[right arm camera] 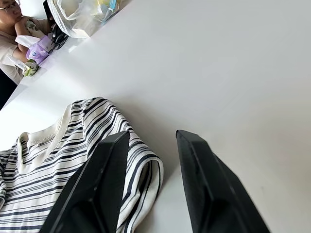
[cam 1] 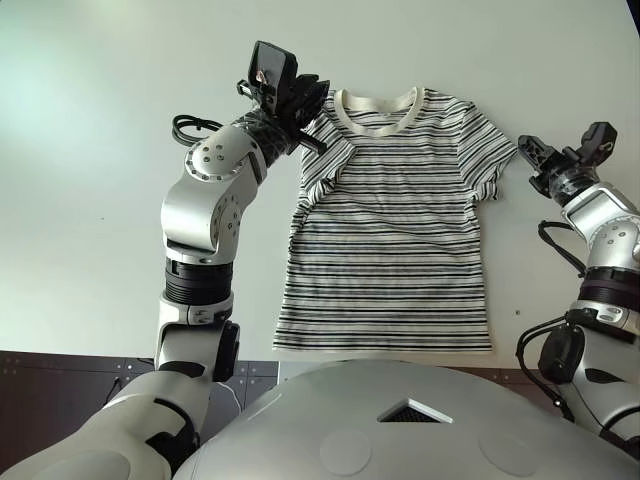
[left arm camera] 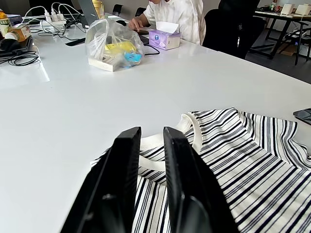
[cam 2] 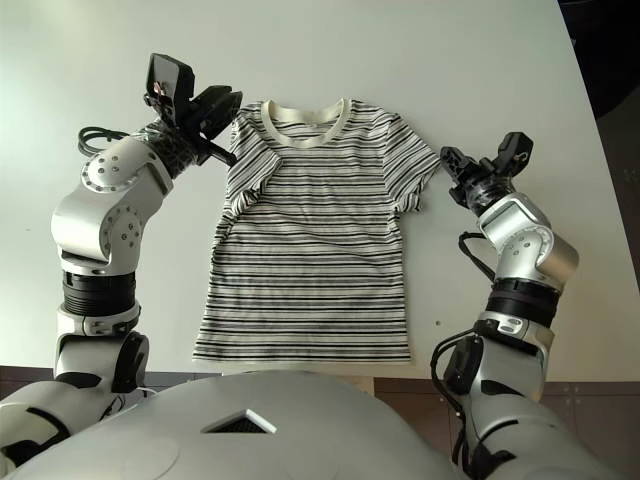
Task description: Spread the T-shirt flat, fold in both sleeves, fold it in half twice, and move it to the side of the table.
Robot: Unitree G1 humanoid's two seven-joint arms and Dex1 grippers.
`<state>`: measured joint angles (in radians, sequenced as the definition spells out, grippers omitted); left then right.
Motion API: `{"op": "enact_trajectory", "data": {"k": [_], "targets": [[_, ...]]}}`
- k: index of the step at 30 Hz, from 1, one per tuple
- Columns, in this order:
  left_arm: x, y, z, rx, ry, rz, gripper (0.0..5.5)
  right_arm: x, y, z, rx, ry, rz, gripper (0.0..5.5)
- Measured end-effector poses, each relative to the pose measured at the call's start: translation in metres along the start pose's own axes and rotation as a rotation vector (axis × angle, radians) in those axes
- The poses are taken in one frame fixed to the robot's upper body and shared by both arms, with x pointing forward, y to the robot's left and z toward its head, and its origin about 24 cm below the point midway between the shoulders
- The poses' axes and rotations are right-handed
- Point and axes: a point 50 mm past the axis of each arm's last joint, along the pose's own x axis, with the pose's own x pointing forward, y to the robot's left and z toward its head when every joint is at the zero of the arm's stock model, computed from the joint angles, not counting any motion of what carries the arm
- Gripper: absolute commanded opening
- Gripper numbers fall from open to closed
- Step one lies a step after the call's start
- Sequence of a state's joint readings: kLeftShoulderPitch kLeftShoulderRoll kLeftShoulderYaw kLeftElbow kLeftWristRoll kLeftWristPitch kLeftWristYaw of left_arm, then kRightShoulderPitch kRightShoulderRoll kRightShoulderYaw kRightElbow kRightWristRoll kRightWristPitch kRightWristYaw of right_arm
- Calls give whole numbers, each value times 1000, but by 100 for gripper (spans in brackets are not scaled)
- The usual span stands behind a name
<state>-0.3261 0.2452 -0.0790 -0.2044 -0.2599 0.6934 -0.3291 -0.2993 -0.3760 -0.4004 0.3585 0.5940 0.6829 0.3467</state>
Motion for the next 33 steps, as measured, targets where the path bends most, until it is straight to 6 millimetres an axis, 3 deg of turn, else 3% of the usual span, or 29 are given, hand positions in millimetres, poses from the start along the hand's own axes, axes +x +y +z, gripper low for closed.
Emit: {"op": "enact_trajectory", "data": {"k": [9,17,21,27,33], "targets": [[0,-1,0,1,-1,-7,84,2,-3,-10,33,34,6,175],[2,-3,0,-4,-2,-6,86,6,7,-17,52,59,57,25],[2,-3,0,0,1,-2,86,6,12,-15,7,44,65,12],[2,-5,-1,13,7,-8,86,3,50,-13,-312,31,62,12],[2,-12,0,37,4,-26,86,5,91,-29,-424,79,121,12]]}}
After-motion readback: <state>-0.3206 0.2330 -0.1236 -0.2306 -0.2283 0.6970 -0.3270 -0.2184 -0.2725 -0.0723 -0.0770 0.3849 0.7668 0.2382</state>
